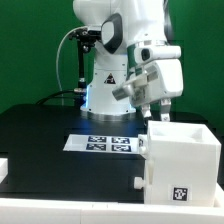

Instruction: Assemble drawer

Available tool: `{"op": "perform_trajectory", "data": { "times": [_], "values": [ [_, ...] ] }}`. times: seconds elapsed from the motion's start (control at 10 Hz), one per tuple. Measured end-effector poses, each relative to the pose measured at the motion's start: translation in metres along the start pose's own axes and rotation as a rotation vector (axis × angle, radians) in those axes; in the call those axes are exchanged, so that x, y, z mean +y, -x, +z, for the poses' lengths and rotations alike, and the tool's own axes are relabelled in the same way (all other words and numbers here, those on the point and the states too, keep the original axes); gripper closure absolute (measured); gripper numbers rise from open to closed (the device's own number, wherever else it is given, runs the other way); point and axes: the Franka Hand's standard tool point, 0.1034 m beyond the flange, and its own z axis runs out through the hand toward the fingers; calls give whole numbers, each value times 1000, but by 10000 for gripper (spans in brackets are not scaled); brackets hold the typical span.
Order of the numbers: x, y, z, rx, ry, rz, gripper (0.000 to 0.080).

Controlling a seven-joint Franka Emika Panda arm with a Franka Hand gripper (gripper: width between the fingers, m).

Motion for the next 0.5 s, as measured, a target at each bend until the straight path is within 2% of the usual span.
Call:
{"op": "perform_trajectory", "data": {
  "times": [0.1,0.2,0.3,0.5],
  "values": [
    [-9,-4,18,40,-26,-57,151],
    [-13,-8,30,80,-25,-142,151],
    [-13,-11,37,108,-11,-205,151],
    [-5,-7,30,84,-12,-195,151]
  ]
}}
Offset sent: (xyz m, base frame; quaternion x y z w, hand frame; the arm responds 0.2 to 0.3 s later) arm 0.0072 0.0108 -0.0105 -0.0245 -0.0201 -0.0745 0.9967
